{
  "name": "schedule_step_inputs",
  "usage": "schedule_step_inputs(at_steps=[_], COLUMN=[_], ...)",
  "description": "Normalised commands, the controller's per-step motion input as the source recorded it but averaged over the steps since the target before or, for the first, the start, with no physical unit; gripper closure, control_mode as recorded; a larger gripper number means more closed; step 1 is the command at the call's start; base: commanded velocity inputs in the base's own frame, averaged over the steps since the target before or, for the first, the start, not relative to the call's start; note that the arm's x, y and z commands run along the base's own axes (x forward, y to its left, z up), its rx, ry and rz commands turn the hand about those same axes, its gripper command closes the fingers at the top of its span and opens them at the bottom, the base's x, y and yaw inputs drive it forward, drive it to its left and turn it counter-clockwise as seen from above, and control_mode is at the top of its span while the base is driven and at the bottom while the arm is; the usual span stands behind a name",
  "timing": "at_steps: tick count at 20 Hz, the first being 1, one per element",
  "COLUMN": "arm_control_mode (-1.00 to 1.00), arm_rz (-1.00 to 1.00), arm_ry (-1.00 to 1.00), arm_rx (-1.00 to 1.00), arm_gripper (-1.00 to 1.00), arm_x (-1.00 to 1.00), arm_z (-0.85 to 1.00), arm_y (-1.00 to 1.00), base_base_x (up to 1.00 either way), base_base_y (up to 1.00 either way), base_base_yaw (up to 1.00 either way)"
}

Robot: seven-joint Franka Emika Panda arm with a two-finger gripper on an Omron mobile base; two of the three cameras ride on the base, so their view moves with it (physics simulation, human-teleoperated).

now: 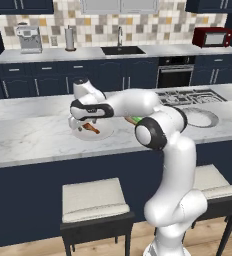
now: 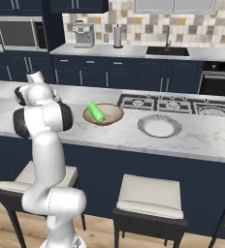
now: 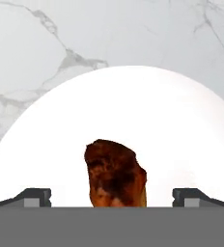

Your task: Pick the chicken drumstick and corn from their plates and place them in the bowl. Then put the bowl in the fridge.

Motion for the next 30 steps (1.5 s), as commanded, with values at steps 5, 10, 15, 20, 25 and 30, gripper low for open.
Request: schedule_step_inputs(at_steps=[5,10,15,20,25,30], arm_control_mode=[-1.0,-1.0,-1.0,-1.0,-1.0,-1.0], arm_rz=[0.0,-0.02,-0.07,-0.09,-0.02,0.0], arm_ry=[0.0,0.02,0.03,0.05,0.01,0.0], arm_rx=[0.0,0.0,0.0,0.0,0.0,0.04], arm_gripper=[-1.0,-1.0,-1.0,1.0,1.0,1.0], arm_x=[0.25,-0.08,-0.25,-0.15,0.07,-0.08], arm_z=[-0.18,-0.12,-0.1,-0.12,-0.1,0.31], arm_y=[0.01,0.0,0.0,0.0,-0.02,-0.09], base_base_x=[0.0,0.0,0.0,0.0,0.0,0.0], base_base_y=[0.0,0.0,0.0,0.0,0.0,0.0], base_base_yaw=[0.0,0.0,0.0,0.0,0.0,0.0])
